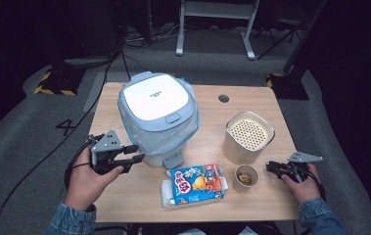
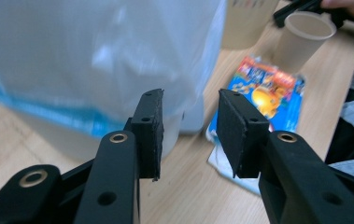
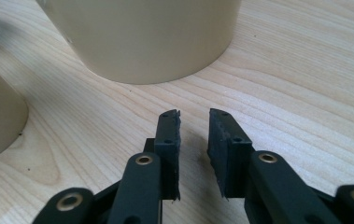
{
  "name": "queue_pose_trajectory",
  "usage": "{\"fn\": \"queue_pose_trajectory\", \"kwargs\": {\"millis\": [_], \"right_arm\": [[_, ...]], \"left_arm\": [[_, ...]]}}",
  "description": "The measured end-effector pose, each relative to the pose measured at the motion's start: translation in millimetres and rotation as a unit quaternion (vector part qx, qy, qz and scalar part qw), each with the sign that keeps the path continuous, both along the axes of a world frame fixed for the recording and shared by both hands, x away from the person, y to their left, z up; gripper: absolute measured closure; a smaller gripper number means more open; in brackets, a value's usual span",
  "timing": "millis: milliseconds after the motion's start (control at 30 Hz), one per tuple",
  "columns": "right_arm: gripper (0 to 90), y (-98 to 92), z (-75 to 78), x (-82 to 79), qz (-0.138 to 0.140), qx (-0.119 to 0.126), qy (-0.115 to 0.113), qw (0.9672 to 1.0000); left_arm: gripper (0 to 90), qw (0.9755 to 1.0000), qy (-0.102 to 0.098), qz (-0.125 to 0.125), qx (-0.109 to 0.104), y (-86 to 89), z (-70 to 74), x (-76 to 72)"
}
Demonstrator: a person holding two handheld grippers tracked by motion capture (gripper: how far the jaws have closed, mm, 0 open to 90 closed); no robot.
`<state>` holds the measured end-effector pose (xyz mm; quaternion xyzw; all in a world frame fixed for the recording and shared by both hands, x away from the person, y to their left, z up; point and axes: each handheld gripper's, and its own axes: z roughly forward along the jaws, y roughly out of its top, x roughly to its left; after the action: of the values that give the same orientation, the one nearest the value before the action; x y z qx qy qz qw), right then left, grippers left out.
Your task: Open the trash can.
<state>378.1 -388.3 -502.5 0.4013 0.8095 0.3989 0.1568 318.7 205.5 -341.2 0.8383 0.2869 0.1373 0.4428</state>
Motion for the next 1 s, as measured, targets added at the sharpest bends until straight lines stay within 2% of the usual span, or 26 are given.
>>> {"fn": "queue_pose_trajectory", "kwargs": {"millis": [133, 333, 367, 400, 467, 600, 733, 800, 867, 1000], "right_arm": [[73.7, 3.2, 0.1, -2.5, 0.005, -0.019, -0.013, 0.9997], [73.5, 3.9, 0.0, -3.5, 0.007, -0.024, -0.018, 0.9995], [73.5, 3.8, 0.1, -3.4, 0.007, -0.024, -0.017, 0.9995], [73.5, 3.8, 0.1, -3.4, 0.007, -0.024, -0.017, 0.9995], [73.2, 3.6, 0.1, -3.2, 0.007, -0.023, -0.016, 0.9996], [72.8, 4.0, 0.0, -3.5, 0.007, -0.024, -0.018, 0.9995], [72.4, 4.0, 0.0, -3.5, 0.008, -0.024, -0.018, 0.9995], [72.2, 4.1, 0.1, -3.6, 0.008, -0.025, -0.018, 0.9995], [71.6, 4.3, 0.1, -3.8, 0.009, -0.025, -0.018, 0.9995], [71.0, 4.4, 0.0, -3.8, 0.010, -0.025, -0.019, 0.9994]], "left_arm": [[60.2, 0.9999, -0.014, -0.007, 0.007, -3.9, 15.2, 3.9], [60.7, 0.9993, -0.032, -0.013, -0.013, -6.0, 37.3, 9.9], [61.0, 0.9990, -0.037, -0.014, -0.021, -7.1, 44.8, 12.0], [61.4, 0.9990, -0.037, -0.014, -0.021, -7.1, 44.8, 12.0], [62.2, 0.9984, -0.040, -0.020, -0.034, -9.2, 51.3, 14.6], [65.7, 0.9978, -0.048, -0.027, -0.036, -15.3, 60.7, 24.2], [76.8, 0.9971, -0.048, -0.039, -0.045, -21.2, 66.5, 34.0], [79.3, 0.9964, -0.045, -0.047, -0.053, -23.9, 69.0, 37.9], [87.5, 0.9954, -0.038, -0.062, -0.062, -27.1, 71.0, 42.0], [89.6, 0.9930, -0.024, -0.092, -0.070, -35.1, 72.9, 50.8]]}}
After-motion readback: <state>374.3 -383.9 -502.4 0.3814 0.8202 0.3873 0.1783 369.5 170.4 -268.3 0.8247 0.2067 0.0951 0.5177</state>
